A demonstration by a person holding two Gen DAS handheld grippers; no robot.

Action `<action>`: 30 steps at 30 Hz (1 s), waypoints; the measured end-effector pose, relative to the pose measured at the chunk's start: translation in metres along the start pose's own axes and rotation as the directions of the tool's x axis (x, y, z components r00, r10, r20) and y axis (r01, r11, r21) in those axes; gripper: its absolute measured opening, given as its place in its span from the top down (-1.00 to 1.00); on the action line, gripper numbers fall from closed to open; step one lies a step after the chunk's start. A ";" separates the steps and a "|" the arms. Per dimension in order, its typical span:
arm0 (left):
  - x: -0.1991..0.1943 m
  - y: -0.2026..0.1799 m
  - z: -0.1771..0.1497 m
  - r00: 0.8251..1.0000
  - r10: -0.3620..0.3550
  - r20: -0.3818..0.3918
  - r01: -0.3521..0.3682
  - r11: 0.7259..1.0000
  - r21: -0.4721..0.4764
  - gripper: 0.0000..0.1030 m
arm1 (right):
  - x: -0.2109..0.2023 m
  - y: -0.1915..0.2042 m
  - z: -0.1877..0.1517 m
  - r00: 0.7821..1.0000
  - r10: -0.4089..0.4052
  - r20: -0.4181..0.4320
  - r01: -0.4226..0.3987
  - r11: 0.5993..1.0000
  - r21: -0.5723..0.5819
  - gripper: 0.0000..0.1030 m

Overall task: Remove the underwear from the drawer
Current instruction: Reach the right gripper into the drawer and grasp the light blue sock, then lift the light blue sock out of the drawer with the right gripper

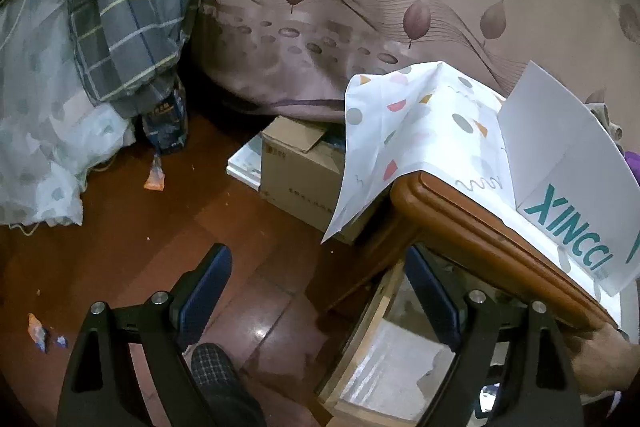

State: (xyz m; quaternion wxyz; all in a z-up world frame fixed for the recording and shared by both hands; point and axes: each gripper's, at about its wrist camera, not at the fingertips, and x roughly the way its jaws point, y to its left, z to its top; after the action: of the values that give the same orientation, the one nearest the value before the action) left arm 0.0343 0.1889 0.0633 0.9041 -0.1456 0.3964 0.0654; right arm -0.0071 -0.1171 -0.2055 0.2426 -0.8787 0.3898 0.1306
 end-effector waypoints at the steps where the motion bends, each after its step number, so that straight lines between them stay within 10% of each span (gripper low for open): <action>1: 0.000 0.000 0.000 1.000 -0.004 -0.001 0.004 1.000 -0.001 -0.67 | 0.003 0.000 0.002 1.000 0.004 -0.006 -0.004 1.000 -0.019 -0.06; 30: -0.007 -0.005 -0.002 0.999 -0.039 -0.009 0.040 0.999 0.028 -0.67 | 0.075 -0.013 0.017 0.980 -0.038 -0.194 0.005 0.986 -0.168 -0.04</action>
State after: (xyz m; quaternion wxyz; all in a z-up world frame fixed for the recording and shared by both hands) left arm 0.0296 0.1840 0.0679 0.9054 -0.1408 0.3983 0.0412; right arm 0.0511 -0.1474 -0.2466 0.1297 -0.9087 0.3901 0.0727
